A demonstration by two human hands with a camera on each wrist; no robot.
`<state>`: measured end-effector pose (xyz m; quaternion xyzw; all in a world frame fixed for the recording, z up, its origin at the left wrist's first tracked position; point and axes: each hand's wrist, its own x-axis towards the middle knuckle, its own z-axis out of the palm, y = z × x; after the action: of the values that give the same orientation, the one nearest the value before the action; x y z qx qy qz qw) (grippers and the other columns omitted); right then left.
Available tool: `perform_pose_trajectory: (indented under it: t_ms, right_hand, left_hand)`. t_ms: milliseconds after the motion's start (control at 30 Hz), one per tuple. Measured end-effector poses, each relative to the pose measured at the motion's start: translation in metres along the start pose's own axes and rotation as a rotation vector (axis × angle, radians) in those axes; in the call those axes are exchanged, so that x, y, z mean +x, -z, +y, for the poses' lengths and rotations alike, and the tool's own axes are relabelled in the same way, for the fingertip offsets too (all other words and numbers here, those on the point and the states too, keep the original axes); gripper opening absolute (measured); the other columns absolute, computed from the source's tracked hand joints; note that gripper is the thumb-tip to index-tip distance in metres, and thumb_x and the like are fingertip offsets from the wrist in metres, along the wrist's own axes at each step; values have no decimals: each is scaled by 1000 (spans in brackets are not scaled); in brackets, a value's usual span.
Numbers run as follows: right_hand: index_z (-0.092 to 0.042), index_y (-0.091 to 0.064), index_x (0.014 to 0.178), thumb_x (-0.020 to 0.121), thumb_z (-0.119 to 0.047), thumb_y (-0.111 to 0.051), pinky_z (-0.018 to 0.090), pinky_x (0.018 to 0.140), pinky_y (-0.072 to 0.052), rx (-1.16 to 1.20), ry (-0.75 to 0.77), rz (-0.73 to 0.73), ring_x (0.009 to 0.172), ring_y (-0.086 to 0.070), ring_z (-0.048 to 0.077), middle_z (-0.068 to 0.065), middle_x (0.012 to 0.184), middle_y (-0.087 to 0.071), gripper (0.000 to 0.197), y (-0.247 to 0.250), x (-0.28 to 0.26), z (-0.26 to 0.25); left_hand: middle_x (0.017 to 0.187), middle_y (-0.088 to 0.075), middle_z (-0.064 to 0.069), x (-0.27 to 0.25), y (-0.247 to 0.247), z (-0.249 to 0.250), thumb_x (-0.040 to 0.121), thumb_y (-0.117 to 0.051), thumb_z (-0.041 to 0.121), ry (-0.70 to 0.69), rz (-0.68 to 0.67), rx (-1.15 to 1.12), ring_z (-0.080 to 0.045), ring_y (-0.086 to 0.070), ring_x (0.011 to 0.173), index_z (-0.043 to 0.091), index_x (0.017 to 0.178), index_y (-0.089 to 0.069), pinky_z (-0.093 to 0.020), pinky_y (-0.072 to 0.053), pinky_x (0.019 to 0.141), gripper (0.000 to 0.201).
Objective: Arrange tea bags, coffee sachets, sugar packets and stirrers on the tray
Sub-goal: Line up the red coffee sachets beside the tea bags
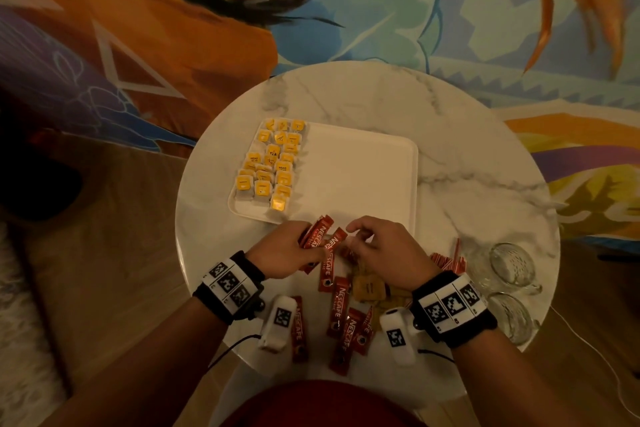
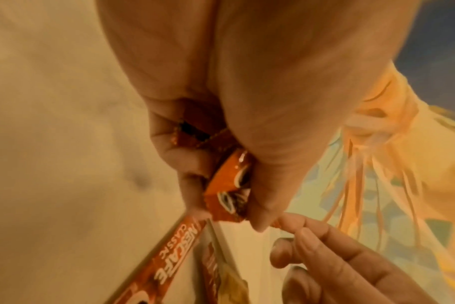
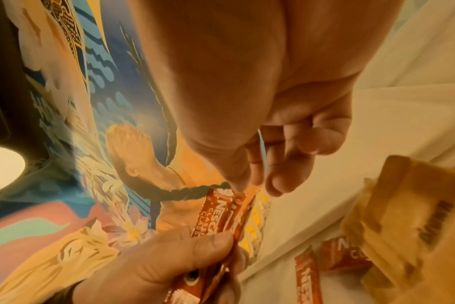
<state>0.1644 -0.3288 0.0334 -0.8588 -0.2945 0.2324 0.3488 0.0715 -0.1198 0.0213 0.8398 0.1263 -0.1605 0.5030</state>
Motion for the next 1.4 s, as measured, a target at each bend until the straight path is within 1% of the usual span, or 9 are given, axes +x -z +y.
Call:
perform_pose_trajectory:
  t_ms: [67, 167, 433, 700, 833, 1000, 1133, 1200, 1400]
  right_hand:
    - [-32, -68, 116, 97, -43, -58, 18, 75, -47, 26, 8, 15, 85, -62, -3, -14, 95, -70, 23, -1, 3, -1]
    - [-32, -70, 114, 96, -50, -57, 27, 81, -54, 130, 16, 18, 90, -66, 0, -14, 99, -72, 28, -5, 7, -4]
    - [-14, -72, 96, 96, -16, -65, 39, 70, -59, 436, -16, 17, 73, -71, 32, 11, 79, -74, 7, -2, 13, -16]
    - [-26, -70, 102, 93, -24, -70, 32, 70, -56, 405, 20, 102, 66, -65, 9, 3, 79, -71, 10, -6, 27, -20]
    - [-20, -72, 99, 95, -20, -68, 27, 69, -53, 488, -5, 90, 69, -64, 7, 2, 81, -71, 6, -13, 33, -18]
    - [-19, -72, 95, 92, -18, -71, 26, 68, -53, 523, -49, 207, 71, -65, 11, 2, 81, -71, 4, -25, 46, -19]
    - [-14, -70, 98, 90, -20, -75, 24, 62, -52, 568, -49, 229, 64, -64, 12, 2, 74, -69, 11, -18, 58, -25]
    - [-12, -69, 100, 92, -19, -72, 25, 60, -53, 595, -57, 236, 64, -65, 13, 5, 79, -69, 11, -14, 63, -29]
    - [-16, -71, 100, 96, -29, -67, 24, 64, -52, 552, -68, 89, 69, -67, 13, 10, 87, -73, 14, -19, 70, -28]
  left_hand:
    - [82, -75, -4, 1, 2, 1, 84, -79, 34, -7, 37, -85, -18, -73, 73, 18, 96, -71, -37, -61, 69, 22]
    - [89, -77, -2, -1, 2, 7, 83, -82, 22, -9, 71, -224, -15, -75, 80, 15, 106, -71, -28, -59, 68, 26]
    - [76, -73, 4, -5, -3, 21, 89, -75, 20, -40, 74, -270, -7, -67, 67, 16, 100, -71, -22, -53, 60, 12]
    - [76, -71, -3, 0, 7, 30, 92, -71, 17, -47, 199, -368, -14, -69, 72, 8, 101, -67, -28, -53, 62, 13]
    - [79, -70, -3, 7, 12, 29, 91, -68, 7, 13, 269, -516, -16, -69, 72, 8, 97, -65, -27, -51, 62, 7]
    - [78, -68, -4, 12, 10, 24, 96, -67, 16, -33, 177, -415, -17, -63, 65, 4, 104, -67, -26, -50, 57, 15]
    - [97, -75, -13, 19, 14, 22, 93, -70, 15, -55, 160, -401, -31, -71, 87, 8, 107, -70, -40, -57, 75, 16]
    - [95, -74, -16, 24, 18, 22, 94, -68, 12, -54, 180, -434, -27, -69, 79, 11, 106, -72, -39, -55, 68, 13]
    - [81, -73, -6, 43, 34, 27, 90, -69, 8, 30, 330, -696, -23, -69, 75, 22, 84, -74, -37, -53, 66, 17]
